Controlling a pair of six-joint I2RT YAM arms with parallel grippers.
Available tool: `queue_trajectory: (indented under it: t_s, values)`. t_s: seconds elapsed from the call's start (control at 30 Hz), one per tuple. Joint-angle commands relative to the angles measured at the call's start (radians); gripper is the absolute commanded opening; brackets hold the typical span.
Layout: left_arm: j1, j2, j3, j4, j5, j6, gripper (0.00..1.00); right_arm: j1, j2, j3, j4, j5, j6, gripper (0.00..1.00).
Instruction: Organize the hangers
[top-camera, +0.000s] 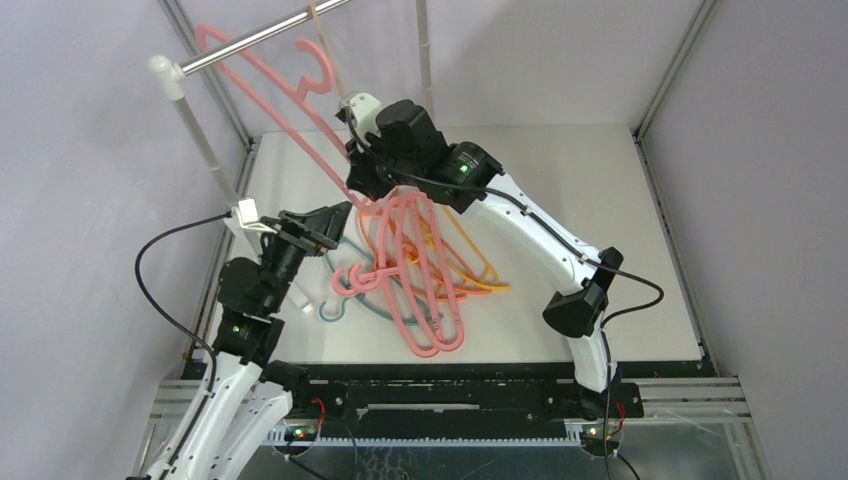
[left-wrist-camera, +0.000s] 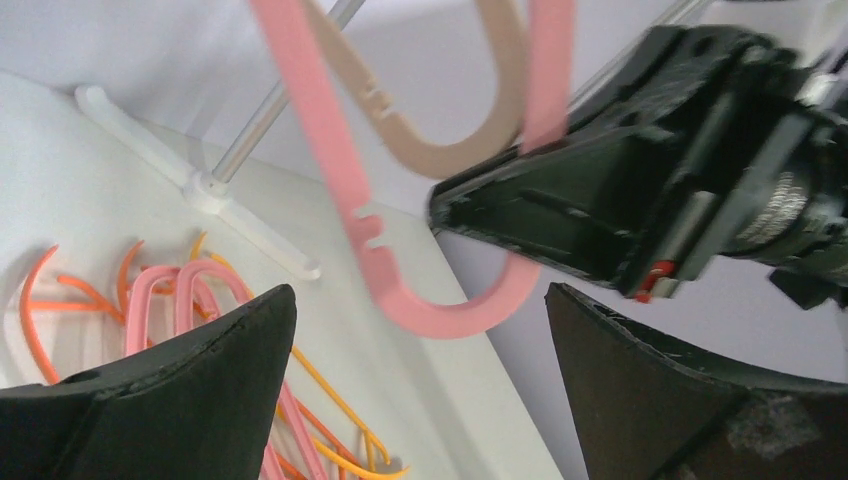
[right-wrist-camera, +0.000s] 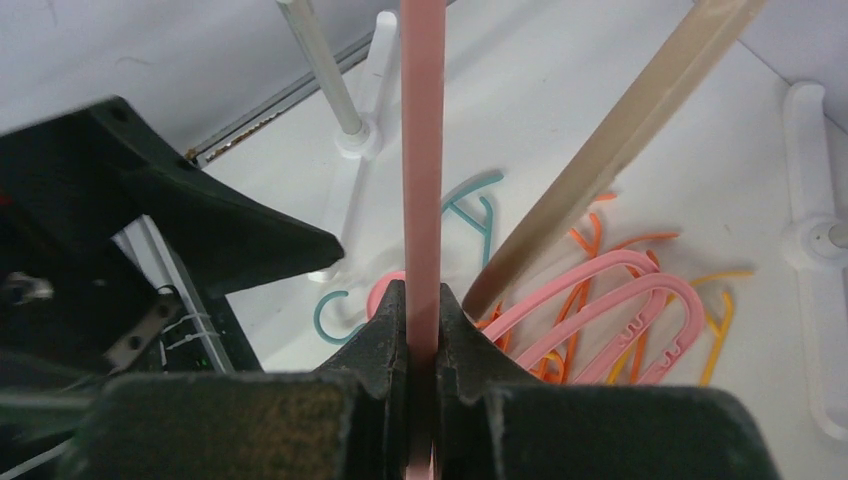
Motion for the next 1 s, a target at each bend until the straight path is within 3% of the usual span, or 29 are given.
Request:
queue_trajectory:
  t_s: [0.0,0.47,0.97]
  values:
    - [0.006,-0.017,-0.038,0.101,-0.047,-0.037,0.99,-0.015,-0.102,-0.016,0.068,-0.046,0.029,0.04]
    - [0.007,0.091,0.254,0.048,-0.073,-0.067,1.00,0.024,-0.136,-0.068,0.036,-0.021,-0.036,0.04]
    - [0.007,0.240,0.393,-0.034,-0.082,-0.080,0.96,0.097,-0.149,-0.063,0.028,0.007,-0.090,0.04]
